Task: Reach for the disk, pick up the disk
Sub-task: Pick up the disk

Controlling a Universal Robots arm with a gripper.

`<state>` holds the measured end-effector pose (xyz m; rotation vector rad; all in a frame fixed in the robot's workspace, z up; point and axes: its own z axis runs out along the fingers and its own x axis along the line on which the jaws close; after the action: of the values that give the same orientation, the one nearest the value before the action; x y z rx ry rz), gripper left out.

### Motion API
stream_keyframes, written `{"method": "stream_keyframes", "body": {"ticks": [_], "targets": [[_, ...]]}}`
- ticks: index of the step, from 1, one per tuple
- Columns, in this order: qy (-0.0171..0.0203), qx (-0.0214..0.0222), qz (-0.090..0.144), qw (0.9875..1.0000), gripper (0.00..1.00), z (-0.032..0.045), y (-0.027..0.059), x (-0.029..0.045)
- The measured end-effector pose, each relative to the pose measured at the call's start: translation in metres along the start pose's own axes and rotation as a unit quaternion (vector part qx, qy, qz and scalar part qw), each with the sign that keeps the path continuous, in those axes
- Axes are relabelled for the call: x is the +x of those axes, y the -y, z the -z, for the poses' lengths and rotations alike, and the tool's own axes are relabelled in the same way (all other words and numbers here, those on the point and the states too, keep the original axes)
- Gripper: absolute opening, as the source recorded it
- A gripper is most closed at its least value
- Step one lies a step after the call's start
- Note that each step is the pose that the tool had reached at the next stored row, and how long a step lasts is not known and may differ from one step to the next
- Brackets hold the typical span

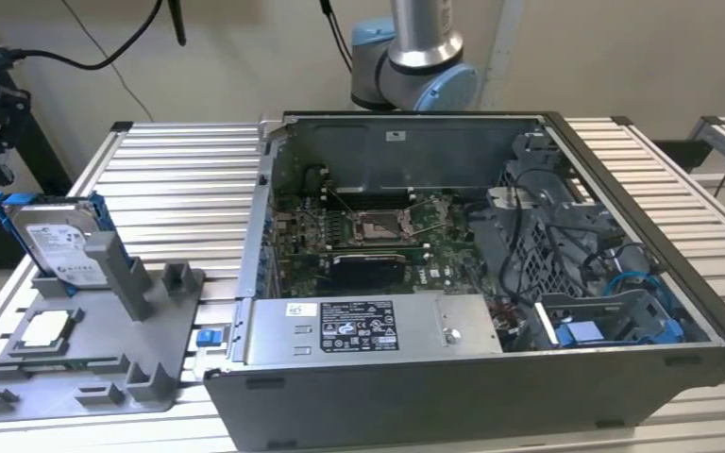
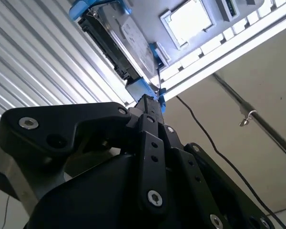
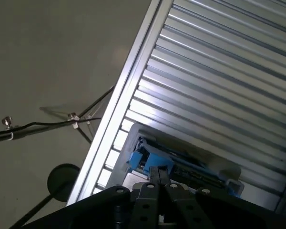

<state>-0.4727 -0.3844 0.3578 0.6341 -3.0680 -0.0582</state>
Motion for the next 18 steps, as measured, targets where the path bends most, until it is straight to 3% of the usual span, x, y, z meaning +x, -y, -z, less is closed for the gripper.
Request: {"method": "stream_keyframes", "body": {"ticks": [5,9,15,18], "targets": [[-0.0013,0.0001,0.032,0.9995,0.00,0.0000,0.0000,0.0000],[-0.0024,0.0004,0.059,0.9983,0.00,0.0000,0.0001,0.0000],[-0.0042,0.0009,0.099,0.9950,0.00,0.0000,0.0000,0.0000],[-0.0051,0.0012,0.120,0.9928,0.00,0.0000,0.0000,0.0000]]}}
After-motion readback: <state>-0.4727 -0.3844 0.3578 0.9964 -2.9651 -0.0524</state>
